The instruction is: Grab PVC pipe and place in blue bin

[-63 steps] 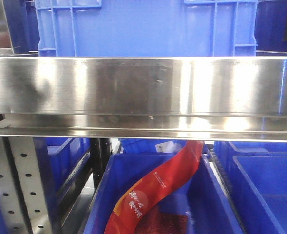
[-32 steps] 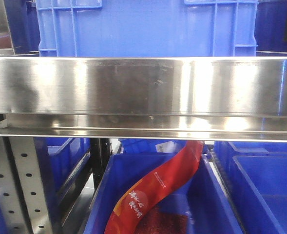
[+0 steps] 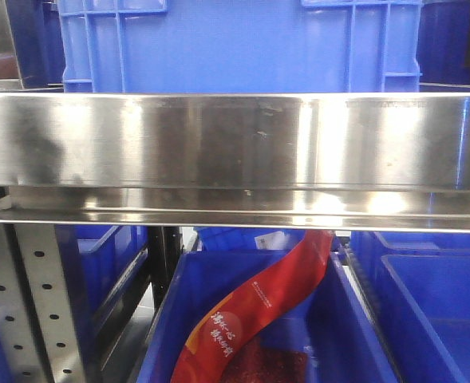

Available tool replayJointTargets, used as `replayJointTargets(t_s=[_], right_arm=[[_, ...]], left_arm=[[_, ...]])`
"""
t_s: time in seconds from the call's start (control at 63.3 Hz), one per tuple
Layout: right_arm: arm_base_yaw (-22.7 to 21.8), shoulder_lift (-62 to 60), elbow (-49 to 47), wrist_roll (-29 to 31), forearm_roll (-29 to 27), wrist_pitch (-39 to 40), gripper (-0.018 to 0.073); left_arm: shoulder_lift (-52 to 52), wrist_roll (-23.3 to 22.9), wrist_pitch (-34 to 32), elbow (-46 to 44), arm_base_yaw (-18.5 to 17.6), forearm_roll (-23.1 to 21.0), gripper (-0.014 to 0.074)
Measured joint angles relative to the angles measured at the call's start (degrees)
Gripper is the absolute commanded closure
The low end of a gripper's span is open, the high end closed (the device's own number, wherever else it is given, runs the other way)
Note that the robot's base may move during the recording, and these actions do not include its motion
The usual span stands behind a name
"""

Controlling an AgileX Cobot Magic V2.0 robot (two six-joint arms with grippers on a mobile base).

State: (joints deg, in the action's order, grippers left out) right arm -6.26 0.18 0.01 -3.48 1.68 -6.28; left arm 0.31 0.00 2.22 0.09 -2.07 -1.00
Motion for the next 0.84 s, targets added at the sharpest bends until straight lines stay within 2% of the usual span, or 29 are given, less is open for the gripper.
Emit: replayJointTargets(t_s=[0.838], right_arm=[[0.00,0.00,0.00,0.00,0.00,0.00,0.0728]], left_arm=[[0.00,0.00,-0.13,0.00,0.00,0.22,0.0708]])
